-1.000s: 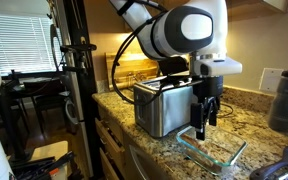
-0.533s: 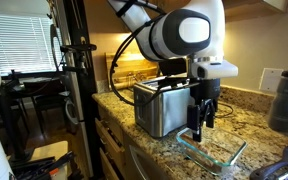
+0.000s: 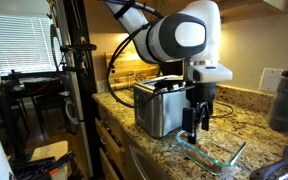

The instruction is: Pick up a slice of bread from the glass bowl and put it in the toaster.

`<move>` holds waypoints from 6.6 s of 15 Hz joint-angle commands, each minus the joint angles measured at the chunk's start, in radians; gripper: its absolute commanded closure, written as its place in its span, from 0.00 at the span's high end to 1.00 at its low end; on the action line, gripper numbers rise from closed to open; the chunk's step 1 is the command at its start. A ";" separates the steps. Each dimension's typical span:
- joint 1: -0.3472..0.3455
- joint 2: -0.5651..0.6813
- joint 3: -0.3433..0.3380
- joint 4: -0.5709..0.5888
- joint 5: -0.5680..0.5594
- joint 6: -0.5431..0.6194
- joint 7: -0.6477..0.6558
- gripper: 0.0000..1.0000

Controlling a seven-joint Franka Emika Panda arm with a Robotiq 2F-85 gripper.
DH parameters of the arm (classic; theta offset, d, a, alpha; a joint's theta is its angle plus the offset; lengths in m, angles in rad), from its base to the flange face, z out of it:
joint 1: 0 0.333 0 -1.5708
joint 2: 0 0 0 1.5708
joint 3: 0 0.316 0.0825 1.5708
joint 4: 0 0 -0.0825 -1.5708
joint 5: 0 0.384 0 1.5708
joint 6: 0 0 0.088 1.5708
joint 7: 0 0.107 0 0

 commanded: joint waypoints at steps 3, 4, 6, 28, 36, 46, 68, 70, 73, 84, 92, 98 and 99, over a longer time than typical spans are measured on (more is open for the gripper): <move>0.015 -0.063 -0.006 -0.064 -0.005 -0.005 0.038 1.00; 0.016 -0.066 -0.004 -0.070 -0.004 -0.004 0.040 1.00; 0.016 -0.067 -0.001 -0.078 -0.001 -0.002 0.040 1.00; 0.022 -0.079 -0.002 -0.098 -0.019 0.014 0.079 0.23; 0.016 -0.100 0.001 -0.091 -0.034 0.012 0.109 0.21; 0.011 -0.087 -0.001 -0.071 -0.037 0.021 0.108 0.07; 0.005 -0.100 -0.015 -0.020 -0.151 0.055 0.142 0.07; 0.004 -0.112 -0.015 -0.026 -0.154 0.054 0.143 0.07; 0.004 -0.135 -0.012 -0.036 -0.177 0.055 0.165 0.07; -0.004 -0.207 0.013 -0.084 -0.218 0.050 0.171 0.07; -0.017 -0.269 0.027 -0.124 -0.220 0.035 0.052 0.07; -0.026 -0.278 0.037 -0.115 -0.217 0.015 -0.064 0.07; -0.026 -0.276 0.037 -0.112 -0.214 0.013 -0.085 0.07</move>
